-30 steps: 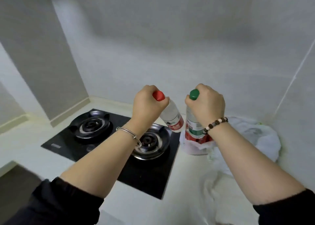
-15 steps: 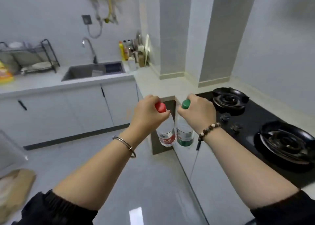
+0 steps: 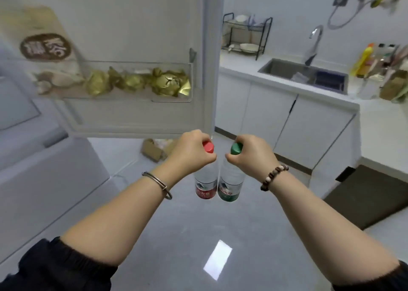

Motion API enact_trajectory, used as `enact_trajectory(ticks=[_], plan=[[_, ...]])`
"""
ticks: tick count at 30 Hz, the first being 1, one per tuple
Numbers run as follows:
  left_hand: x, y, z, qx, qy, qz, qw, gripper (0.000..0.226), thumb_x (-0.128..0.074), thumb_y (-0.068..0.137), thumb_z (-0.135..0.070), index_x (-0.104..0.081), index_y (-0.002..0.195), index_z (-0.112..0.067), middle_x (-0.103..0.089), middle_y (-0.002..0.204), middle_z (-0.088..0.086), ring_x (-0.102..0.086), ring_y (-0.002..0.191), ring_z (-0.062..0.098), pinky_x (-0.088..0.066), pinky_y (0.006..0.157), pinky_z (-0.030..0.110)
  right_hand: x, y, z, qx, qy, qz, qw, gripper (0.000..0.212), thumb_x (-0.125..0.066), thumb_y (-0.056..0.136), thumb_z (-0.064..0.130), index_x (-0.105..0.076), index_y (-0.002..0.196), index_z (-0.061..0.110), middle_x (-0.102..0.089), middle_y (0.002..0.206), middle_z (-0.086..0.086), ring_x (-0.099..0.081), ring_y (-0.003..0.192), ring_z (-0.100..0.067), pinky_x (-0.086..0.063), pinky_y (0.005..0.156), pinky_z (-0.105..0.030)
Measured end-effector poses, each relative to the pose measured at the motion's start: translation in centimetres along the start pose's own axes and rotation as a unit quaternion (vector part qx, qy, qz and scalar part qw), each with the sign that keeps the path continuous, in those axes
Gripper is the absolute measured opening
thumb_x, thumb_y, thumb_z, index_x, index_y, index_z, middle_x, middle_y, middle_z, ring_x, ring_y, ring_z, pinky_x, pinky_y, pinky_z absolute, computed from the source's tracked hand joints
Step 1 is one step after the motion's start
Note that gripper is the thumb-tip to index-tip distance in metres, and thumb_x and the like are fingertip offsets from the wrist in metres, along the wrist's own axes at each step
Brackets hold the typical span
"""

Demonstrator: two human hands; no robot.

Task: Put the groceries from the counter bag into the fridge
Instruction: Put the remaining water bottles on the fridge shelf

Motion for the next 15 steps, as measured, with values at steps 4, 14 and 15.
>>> enact_trajectory(ticks=[4,14,15], plan=[[4.2,-1.6,6.1,0.111,0.003,-0.053,0.992,0.016,-0.07,0.072,-0.025,-0.067,0.084,-0.016,-0.062,0.091,0.003,-0.058,0.088,0.023,-0.05,0.077,0.034,-2.7,3.1,6.7,0.11,0.028,0.067,0.991,0.022,-0.067,0.079,0.032,-0.057,0.087,0.014,-0.058,0.08,0.0,-0.055,0.078,-0.02,-0.042,0.061,-0.029],[16.4,-9.2,14.1,0.251,0.08,-0.194,0.945,0.011,-0.067,0.072,-0.021,-0.064,0.082,-0.019,-0.058,0.09,-0.002,-0.053,0.086,0.019,-0.042,0.068,0.027,-6.1,2.8,23.4,0.323,0.083,0.139,0.933,0.022,-0.066,0.08,0.027,-0.06,0.1,0.017,-0.059,0.097,-0.001,-0.054,0.086,-0.02,-0.043,0.068,-0.029],[17.7,-10.2,14.6,0.255,0.095,-0.209,0.939,0.012,-0.067,0.073,-0.021,-0.065,0.084,-0.017,-0.057,0.09,-0.001,-0.054,0.087,0.02,-0.041,0.068,0.027,-6.4,2.4,24.9,0.335,0.091,0.137,0.928,0.023,-0.066,0.081,0.027,-0.059,0.101,0.016,-0.057,0.099,-0.002,-0.054,0.087,-0.021,-0.044,0.069,-0.03]])
Point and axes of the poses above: each hand's wrist, its own y-axis towards the middle knuckle, its own x-axis out of the back of the hand, z = x × y, the point moved 7 cm from there along y, towards the middle knuckle
